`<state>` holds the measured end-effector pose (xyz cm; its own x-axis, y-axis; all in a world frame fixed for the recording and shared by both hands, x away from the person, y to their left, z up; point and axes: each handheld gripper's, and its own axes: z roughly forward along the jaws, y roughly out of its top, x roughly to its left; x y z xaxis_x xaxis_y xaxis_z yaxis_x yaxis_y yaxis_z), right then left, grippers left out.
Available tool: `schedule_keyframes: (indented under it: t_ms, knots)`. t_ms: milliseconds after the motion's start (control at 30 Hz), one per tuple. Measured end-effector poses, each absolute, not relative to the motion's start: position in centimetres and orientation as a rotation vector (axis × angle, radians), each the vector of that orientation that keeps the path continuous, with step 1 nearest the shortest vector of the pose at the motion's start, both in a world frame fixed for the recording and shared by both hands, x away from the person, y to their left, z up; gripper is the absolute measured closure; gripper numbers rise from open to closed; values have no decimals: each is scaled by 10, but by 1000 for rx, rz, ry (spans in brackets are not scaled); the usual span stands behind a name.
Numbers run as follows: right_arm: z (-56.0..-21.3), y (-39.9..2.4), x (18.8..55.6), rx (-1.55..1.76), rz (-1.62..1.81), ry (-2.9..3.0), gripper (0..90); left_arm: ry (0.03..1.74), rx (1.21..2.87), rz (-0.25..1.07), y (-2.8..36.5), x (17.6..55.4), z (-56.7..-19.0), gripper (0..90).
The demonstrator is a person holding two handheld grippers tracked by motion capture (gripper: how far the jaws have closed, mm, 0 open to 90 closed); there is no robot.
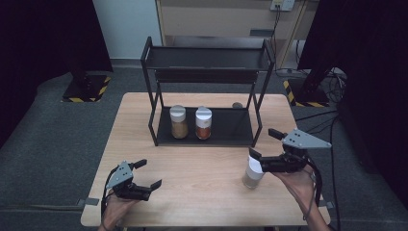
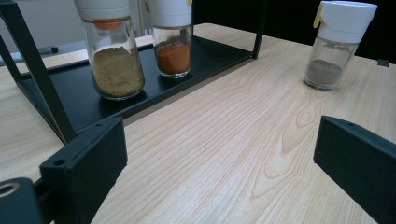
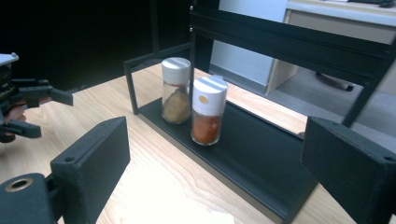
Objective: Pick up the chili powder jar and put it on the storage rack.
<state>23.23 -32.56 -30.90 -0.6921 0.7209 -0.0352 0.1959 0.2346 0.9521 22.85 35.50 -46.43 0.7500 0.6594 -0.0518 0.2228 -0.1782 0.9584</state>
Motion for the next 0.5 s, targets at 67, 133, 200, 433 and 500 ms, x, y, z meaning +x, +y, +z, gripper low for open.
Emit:
schedule_keyframes:
  t_ms: [67, 133, 200, 433, 500]
  knots:
    - [-317, -332, 227, 849, 1470, 2032, 87, 696, 1748, 449, 355, 229, -464, 18]
    - [-326, -338, 221, 852, 1484, 2016, 89, 695, 1753, 449, 354, 229, -464, 18]
    - [-334, -342, 215, 862, 1474, 2012, 87, 694, 1751, 449, 355, 229, -464, 18]
    - [-363, -362, 193, 873, 1467, 1962, 85, 695, 1752, 452, 354, 229, -464, 18]
    - [-370, -367, 190, 882, 1454, 1959, 85, 695, 1752, 453, 354, 229, -464, 18]
